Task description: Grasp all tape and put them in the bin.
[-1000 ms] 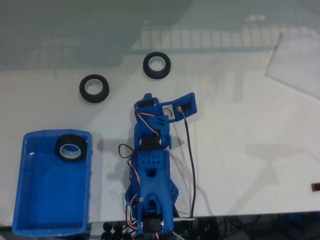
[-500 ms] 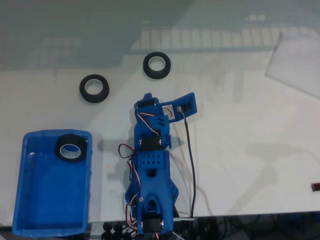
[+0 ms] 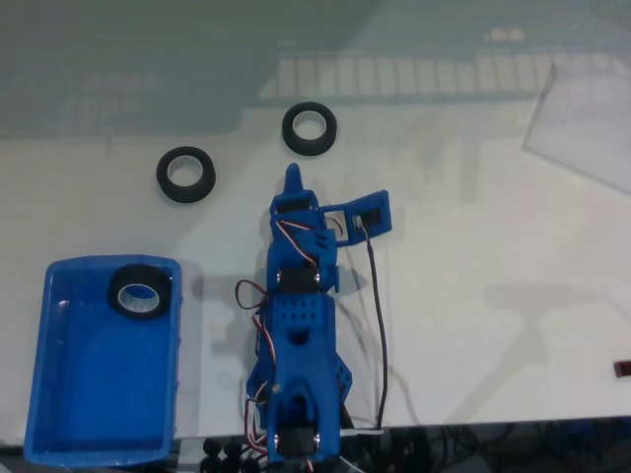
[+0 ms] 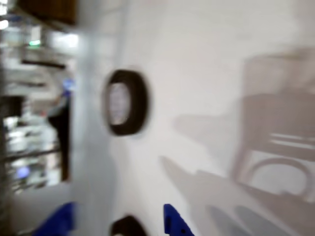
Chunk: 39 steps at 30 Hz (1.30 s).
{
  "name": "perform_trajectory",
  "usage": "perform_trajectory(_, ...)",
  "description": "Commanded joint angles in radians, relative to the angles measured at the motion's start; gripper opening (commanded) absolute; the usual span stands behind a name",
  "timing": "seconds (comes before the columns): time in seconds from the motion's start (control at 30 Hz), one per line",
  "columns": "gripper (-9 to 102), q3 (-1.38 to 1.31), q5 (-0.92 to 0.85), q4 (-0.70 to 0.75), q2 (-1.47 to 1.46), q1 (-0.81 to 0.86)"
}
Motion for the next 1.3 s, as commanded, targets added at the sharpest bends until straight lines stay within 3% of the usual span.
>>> perform_trajectory(0.0, 32, -0.189, 0.025, -0.015, -0.189, 0.031)
perform_trajectory(0.4, 30, -0.876, 0.035, 0.006, -1.108, 0.061)
perform_trajectory(0.6, 31, -1.155, 0.023, 0.166, -1.462, 0.044)
perform_trajectory(0.93, 31, -1.546, 0.035, 0.357, -1.802, 0.055)
perform_trajectory(1.27, 31, -1.772, 0.037, 0.491, -1.996, 0.06)
